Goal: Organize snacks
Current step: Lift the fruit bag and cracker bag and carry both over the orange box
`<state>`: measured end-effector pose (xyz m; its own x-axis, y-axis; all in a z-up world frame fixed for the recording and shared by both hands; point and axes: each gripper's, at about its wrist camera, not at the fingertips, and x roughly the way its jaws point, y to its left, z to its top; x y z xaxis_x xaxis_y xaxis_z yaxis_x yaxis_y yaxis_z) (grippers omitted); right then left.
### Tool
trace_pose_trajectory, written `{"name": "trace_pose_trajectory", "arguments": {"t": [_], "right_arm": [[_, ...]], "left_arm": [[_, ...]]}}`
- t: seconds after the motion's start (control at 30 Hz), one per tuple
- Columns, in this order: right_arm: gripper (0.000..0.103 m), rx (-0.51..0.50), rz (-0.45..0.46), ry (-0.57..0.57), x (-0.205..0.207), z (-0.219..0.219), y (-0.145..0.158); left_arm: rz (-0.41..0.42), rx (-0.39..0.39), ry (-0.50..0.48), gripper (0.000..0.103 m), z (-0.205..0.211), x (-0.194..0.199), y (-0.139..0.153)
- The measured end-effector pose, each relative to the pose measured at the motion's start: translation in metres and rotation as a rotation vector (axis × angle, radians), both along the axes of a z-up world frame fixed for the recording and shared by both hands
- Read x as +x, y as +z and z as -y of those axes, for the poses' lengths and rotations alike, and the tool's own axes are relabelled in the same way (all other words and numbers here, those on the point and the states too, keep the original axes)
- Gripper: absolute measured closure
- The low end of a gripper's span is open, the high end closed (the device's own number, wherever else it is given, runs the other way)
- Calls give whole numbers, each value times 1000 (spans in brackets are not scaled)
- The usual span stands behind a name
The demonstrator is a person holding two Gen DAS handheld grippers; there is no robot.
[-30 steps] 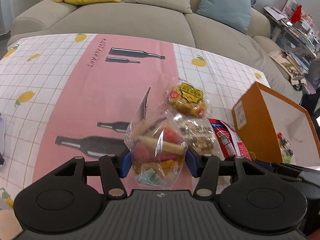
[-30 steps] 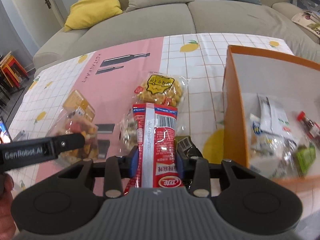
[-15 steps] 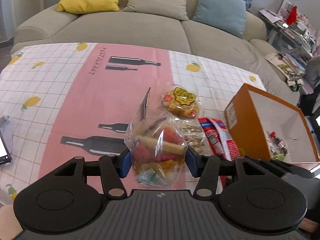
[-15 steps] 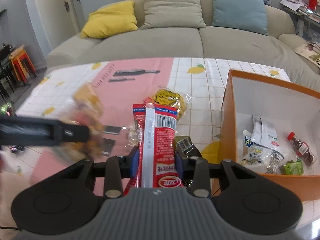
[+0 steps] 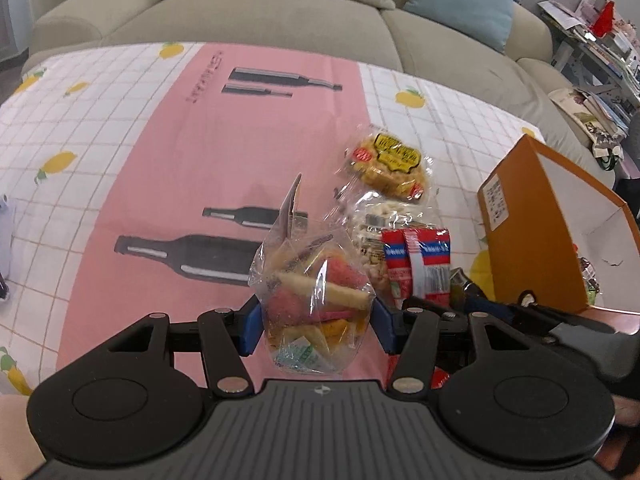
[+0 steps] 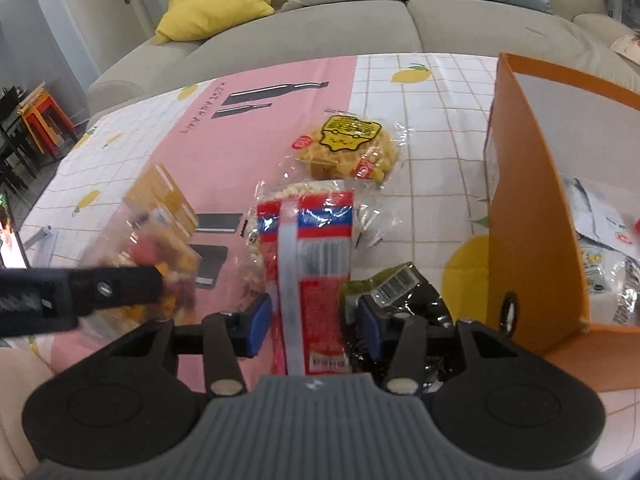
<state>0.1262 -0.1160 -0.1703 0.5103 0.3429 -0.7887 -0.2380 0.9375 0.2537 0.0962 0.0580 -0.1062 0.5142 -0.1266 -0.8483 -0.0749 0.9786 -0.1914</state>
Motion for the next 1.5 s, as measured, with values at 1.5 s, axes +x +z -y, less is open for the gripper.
{"name": "trace_pose_trajectory", "arguments": {"t": [1.5], "right_arm": [[72, -88, -61, 65, -35, -30, -10]], "left_arm": [[-81, 121, -52, 41, -4, 10, -28]]}}
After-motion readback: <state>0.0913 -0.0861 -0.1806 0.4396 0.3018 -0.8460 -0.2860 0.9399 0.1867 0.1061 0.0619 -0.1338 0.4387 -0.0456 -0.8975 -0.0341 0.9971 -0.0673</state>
